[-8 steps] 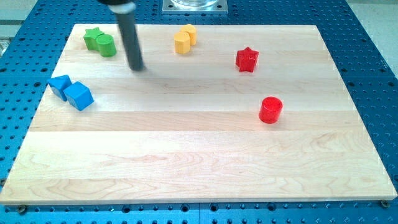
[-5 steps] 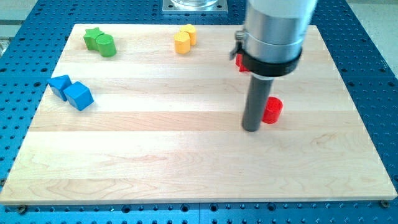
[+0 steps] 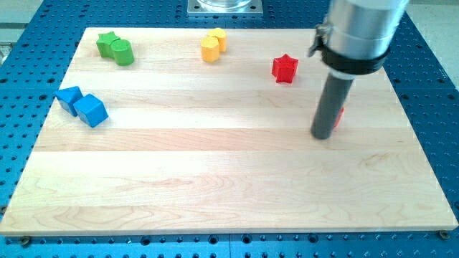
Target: Move the red star into the red circle
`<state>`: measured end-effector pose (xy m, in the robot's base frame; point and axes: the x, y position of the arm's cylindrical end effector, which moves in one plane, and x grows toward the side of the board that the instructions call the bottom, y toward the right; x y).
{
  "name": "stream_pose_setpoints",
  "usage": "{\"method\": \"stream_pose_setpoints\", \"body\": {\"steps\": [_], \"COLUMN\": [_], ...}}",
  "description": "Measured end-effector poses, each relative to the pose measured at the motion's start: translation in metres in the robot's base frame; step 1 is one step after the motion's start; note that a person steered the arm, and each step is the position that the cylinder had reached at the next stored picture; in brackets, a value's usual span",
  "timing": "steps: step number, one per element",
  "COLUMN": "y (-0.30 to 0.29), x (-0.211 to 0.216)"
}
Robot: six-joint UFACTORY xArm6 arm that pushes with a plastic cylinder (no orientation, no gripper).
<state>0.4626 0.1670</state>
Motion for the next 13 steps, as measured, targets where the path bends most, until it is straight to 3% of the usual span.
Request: {"method": "stream_pose_setpoints", "body": {"steps": [1,2,4,6,8,9,10,11,13], "y": [0.040,-0.040,-0.083,-0.085,-0.031,-0.020,-0.017,-0.011,0.004], "x": [-0.001,0.009,-0.093,-0.154,-0.106,-0.140,-0.139,-0.165,-0.085]}}
